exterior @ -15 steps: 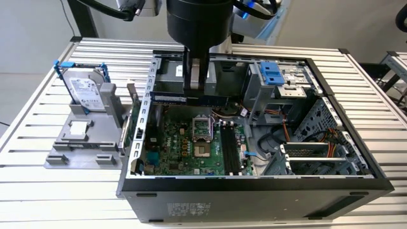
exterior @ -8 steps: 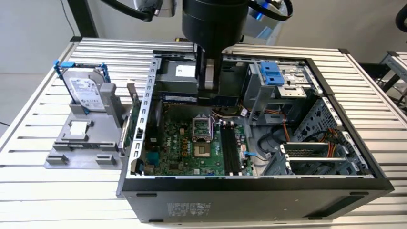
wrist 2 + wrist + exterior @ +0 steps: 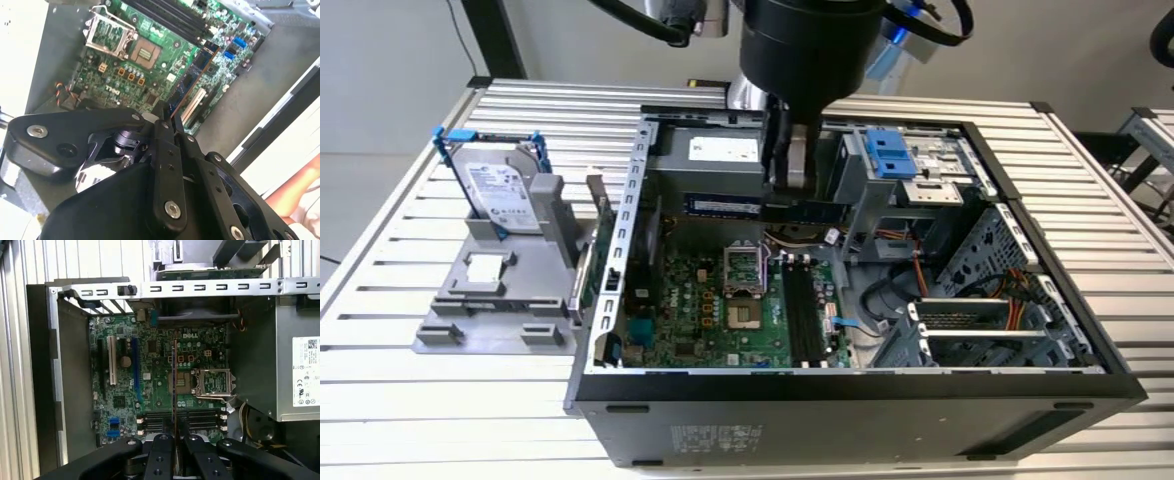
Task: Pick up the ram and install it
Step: 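Pick up the ram and move it above insertion slot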
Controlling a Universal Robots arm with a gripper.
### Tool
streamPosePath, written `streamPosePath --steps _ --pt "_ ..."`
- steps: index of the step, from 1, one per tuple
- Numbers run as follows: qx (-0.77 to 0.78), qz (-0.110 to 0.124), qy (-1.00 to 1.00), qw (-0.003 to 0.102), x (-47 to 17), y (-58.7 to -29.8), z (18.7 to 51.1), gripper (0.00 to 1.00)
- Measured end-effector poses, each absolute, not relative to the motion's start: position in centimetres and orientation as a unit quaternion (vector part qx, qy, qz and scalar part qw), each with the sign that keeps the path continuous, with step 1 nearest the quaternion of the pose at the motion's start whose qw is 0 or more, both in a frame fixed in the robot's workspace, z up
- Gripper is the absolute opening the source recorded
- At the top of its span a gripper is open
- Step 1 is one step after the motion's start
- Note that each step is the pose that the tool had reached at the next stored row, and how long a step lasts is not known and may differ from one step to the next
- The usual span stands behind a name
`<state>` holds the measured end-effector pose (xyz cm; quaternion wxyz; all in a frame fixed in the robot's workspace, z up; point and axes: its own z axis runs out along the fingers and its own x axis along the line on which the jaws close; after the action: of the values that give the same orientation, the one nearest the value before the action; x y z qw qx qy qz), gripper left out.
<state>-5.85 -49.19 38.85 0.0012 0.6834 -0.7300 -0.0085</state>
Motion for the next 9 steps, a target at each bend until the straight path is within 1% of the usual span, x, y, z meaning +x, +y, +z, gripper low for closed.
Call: streamPosePath --steps 9 --pt "0.683 -0.009 -0.73 0.002 -3.4 -49.2 38.8 0.0"
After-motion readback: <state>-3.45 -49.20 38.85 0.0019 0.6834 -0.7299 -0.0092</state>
